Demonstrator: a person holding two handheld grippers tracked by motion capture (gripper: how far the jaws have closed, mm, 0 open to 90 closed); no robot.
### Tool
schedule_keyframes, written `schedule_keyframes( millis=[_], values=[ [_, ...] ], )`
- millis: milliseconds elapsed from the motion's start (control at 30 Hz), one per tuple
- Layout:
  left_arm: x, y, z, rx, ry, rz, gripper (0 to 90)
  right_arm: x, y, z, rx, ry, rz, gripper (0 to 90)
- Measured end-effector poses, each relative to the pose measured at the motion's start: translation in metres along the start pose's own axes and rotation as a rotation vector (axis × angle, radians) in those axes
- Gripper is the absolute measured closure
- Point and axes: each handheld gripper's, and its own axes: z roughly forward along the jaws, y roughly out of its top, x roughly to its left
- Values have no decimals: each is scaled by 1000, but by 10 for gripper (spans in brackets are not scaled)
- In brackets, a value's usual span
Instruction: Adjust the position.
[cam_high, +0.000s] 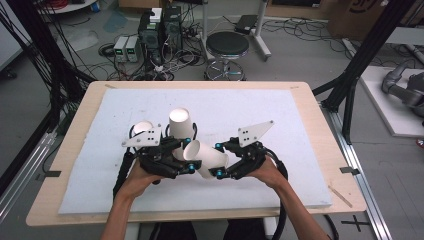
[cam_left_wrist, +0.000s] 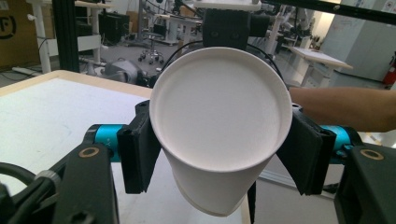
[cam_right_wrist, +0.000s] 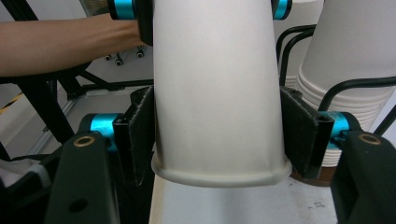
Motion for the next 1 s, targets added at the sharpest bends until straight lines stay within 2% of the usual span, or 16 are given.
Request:
schedule_keyframes(
  millis=[67, 100, 167, 200, 267, 333, 400, 433, 467, 533, 733, 867, 1000],
  values=[
    [-1, 0, 1, 9, 12, 8, 331, 0, 0, 0, 0, 1, 1, 350],
    [-1, 0, 1, 19, 19, 1, 284, 0, 0, 0, 0, 1, 1, 353],
    [0, -1, 2, 29, 7, -1, 125, 0, 0, -1, -2, -2, 1, 354],
    [1, -1, 1, 28, 4, -7, 86, -1, 0, -1, -2, -2, 4, 354],
    [1, -1, 0, 25, 26, -11, 61, -1, 0, -2, 0, 1, 7, 354],
    [3, -1, -2, 41, 37, -33, 17, -1, 0, -3, -2, -5, 6, 354],
    [3, -1, -4, 49, 47, -38, 17, -1, -1, -4, -3, -1, 12, 354],
    [4, -1, -6, 52, 35, -50, 17, -1, -1, -4, -3, -1, 9, 354],
    [3, -1, -7, 62, 23, -44, 17, -1, -1, -5, -1, -1, 10, 354],
    [1, 0, -9, 83, 49, -17, 17, -1, -1, -6, -6, -2, 10, 354],
    [-1, 3, -11, 118, 57, -13, 17, -1, 0, -8, 7, -7, 10, 353],
    [-2, 7, -11, 186, 72, 1, 17, 0, 2, -12, 28, -10, 12, 352],
    [-3, 13, -11, 253, 59, 0, 17, 0, 7, -15, 70, -12, 0, 351]
  ],
)
